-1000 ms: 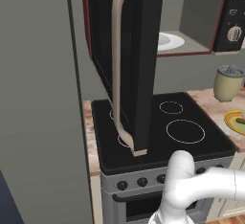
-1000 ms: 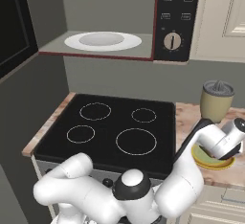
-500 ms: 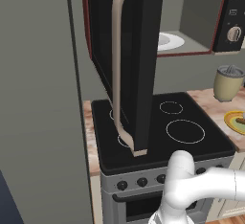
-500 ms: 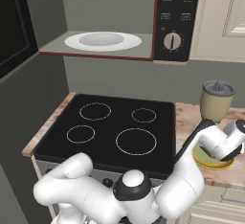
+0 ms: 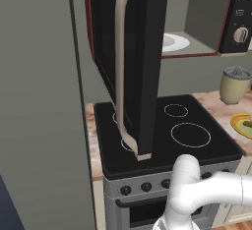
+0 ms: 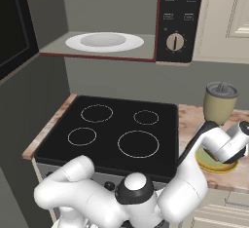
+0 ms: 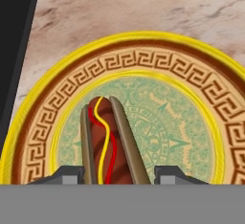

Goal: Pick the hot dog from the microwave and place it on plate located on the counter.

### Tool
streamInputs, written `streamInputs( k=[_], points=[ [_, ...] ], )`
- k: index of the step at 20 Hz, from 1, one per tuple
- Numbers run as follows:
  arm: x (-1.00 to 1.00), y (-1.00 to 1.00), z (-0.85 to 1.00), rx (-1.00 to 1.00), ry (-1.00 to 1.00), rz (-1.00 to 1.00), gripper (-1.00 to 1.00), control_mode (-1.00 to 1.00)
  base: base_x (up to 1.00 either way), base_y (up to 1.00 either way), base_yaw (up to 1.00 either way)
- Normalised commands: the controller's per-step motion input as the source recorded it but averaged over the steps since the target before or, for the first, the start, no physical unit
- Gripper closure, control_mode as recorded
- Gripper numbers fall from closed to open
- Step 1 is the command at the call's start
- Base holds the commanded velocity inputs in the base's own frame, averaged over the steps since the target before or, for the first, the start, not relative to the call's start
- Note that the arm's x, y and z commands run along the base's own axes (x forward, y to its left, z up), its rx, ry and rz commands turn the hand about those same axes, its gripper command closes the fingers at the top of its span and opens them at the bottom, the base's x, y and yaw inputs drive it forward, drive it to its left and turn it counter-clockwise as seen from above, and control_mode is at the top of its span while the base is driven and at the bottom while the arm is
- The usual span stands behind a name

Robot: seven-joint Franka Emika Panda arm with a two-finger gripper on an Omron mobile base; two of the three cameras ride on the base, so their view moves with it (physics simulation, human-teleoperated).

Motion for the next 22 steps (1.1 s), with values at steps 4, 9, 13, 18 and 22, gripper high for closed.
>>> streamInputs(
  k=[4,9,13,18,22],
  points=[
    [0.00,0.00,0.00,0.00,0.00,0.00,-1.00,-1.00,0.00,0.00,0.00],
    [0.00,0.00,0.00,0.00,0.00,0.00,-1.00,-1.00,0.00,0.00,0.00],
    [-0.02,0.00,0.00,0.00,0.00,0.00,-1.00,-1.00,0.00,0.00,0.00],
    [-0.70,0.00,0.33,0.00,0.00,0.00,-1.00,-1.00,0.00,0.00,0.00],
    [-0.57,0.17,0.71,0.00,0.01,0.00,-1.00,-1.00,0.00,0.00,0.00]
  ],
)
